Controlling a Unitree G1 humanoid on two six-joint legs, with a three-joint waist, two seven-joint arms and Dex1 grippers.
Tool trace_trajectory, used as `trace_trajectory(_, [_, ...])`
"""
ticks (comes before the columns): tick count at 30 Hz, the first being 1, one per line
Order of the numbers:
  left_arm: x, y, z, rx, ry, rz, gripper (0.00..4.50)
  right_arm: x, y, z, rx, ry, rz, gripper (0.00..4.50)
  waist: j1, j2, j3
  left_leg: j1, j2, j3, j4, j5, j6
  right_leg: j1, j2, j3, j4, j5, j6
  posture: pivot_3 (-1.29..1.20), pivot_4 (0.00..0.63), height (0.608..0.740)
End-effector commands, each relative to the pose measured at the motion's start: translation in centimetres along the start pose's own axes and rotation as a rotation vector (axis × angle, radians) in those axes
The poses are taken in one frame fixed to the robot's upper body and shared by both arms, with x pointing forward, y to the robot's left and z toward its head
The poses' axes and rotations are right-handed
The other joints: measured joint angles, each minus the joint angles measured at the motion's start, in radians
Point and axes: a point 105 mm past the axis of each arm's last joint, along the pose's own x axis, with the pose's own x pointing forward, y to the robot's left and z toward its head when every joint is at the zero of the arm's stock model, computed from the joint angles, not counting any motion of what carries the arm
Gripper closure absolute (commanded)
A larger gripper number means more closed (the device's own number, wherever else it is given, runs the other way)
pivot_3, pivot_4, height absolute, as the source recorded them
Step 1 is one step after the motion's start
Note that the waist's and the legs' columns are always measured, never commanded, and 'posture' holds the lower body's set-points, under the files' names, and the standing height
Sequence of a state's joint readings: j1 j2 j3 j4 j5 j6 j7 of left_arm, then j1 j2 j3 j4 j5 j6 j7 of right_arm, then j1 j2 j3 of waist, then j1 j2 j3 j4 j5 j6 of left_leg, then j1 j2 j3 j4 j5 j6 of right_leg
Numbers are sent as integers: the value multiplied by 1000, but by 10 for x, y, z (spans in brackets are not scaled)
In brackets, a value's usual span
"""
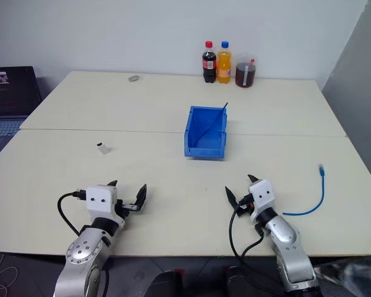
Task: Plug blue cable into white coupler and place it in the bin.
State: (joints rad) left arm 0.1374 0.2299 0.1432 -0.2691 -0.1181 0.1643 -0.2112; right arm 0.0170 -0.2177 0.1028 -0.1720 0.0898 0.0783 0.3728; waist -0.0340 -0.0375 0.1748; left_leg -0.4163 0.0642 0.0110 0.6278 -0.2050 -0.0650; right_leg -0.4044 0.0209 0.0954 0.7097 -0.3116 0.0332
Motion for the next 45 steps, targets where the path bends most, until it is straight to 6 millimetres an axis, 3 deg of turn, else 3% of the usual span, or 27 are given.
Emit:
trace_trajectory(1, [-1,-2,18,13,-77,-19,0,3,2,11,-28,-41,16,22,0,0,0,0,0,0,0,0,0,0,0,0,0,0,0,0,150,740])
trace_trajectory(8, [-1,-7,9,67,-20,-35,0,2,2,9,-30,-38,20,22,0,0,0,0,0,0,0,0,0,0,0,0,0,0,0,0,150,740])
trace_trajectory(17, [-9,-2,19,-4,-100,-75,0,2,1,10,-38,-41,16,22,0,0,0,0,0,0,0,0,0,0,0,0,0,0,0,0,150,740])
trace_trajectory(20, [-12,-7,23,-42,-115,-163,0,2,-1,11,-41,-47,6,22,0,0,0,0,0,0,0,0,0,0,0,0,0,0,0,0,150,740])
trace_trajectory(27, [-4,-14,40,-25,-157,-264,0,-4,-10,17,-41,-75,-24,22,0,0,0,0,0,0,0,0,0,0,0,0,0,0,0,0,150,740])
trace_trajectory(30, [2,-25,47,7,-154,-329,0,-6,-22,20,-51,-84,-48,22,0,0,0,0,0,0,0,0,0,0,0,0,0,0,0,0,150,740])
trace_trajectory(35, [7,-51,74,14,-162,-616,0,-16,-50,36,-84,-109,-172,22,1,0,0,0,0,-1,0,0,0,0,0,-1,1,0,0,0,150,740])
trace_trajectory(40, [-2,-75,84,16,-99,-952,0,-48,-93,46,-60,-45,-451,22,1,0,0,0,0,0,0,0,0,0,0,-1,1,0,0,0,150,740])
trace_trajectory(45, [-5,-88,88,55,-64,-1133,0,-72,-120,45,-56,71,-609,22,-3,0,0,0,0,0,0,0,0,0,0,-1,1,0,0,0,150,740])
